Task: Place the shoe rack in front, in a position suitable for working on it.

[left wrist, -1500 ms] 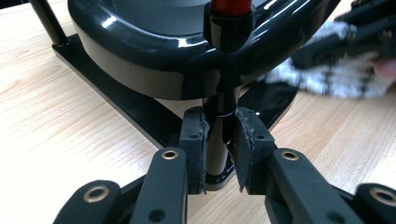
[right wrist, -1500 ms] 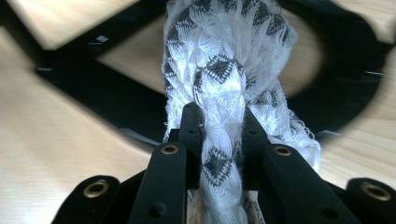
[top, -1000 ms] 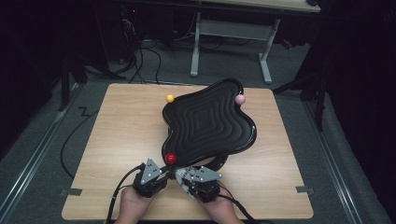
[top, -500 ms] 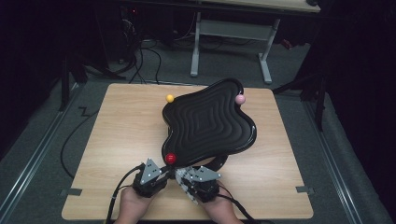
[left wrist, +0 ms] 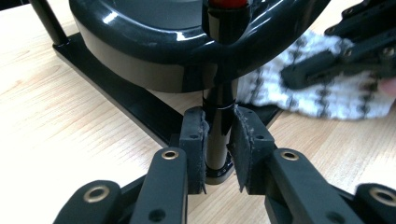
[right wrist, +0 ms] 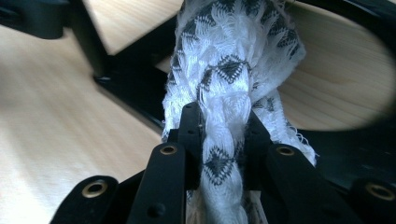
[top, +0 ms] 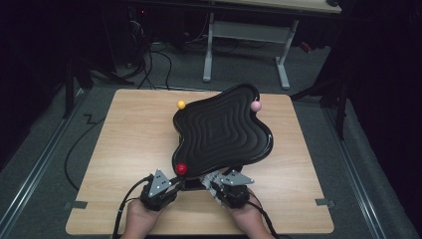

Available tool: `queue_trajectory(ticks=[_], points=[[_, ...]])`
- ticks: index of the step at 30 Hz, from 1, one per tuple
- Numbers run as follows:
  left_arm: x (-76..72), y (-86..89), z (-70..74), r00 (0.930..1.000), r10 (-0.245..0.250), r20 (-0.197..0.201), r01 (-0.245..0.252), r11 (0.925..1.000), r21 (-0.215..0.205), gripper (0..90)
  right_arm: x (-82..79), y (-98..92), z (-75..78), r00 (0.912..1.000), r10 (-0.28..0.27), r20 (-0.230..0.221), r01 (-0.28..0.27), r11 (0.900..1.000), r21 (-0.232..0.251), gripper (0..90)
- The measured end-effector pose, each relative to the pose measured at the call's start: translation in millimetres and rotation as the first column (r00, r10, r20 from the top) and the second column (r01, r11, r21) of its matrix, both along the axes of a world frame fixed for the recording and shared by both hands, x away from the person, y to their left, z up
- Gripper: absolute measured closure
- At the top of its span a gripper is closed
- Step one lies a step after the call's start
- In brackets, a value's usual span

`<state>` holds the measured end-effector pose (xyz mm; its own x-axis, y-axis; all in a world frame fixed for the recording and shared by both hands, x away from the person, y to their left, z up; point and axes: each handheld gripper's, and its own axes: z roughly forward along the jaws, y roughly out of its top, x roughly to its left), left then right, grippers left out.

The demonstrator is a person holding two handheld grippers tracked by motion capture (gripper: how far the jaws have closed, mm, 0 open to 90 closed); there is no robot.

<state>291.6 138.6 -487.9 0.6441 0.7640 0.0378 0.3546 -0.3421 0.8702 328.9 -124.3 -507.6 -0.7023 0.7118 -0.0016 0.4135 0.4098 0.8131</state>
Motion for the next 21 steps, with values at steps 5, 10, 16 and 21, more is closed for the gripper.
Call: queue_trajectory(ticks=[5, 10, 16, 21], points=[[-0.1, 6.9, 1.0, 0.9998, 0.019, 0.0, -0.019, 0.9998, 0.009, 76.0, 10.2, -21.1, 1.5, 0.9979, -0.065, -0.005, 0.065, 0.998, 0.001, 76.5], [1.6, 21.1, 3.5, 0.9983, 0.058, -0.004, -0.058, 0.9981, -0.021, 82.7, 24.1, -44.1, 2.9, 0.9878, -0.156, -0.008, 0.156, 0.988, 0.006, 76.7], [4.2, 17.2, 4.4, 0.9987, 0.05, 0.004, -0.05, 0.9979, -0.041, 59.2, 31.4, -56.1, 4.6, 0.9811, -0.193, -0.009, 0.193, 0.981, 0.014, 76.6], [18.4, 0.4, 3.4, 0.9982, 0.061, 0.001, -0.061, 0.9974, -0.038, 53.6, 30.5, -51.7, 2.6, 0.9837, -0.18, 0.003, 0.18, 0.984, -0.004, 76.6]])
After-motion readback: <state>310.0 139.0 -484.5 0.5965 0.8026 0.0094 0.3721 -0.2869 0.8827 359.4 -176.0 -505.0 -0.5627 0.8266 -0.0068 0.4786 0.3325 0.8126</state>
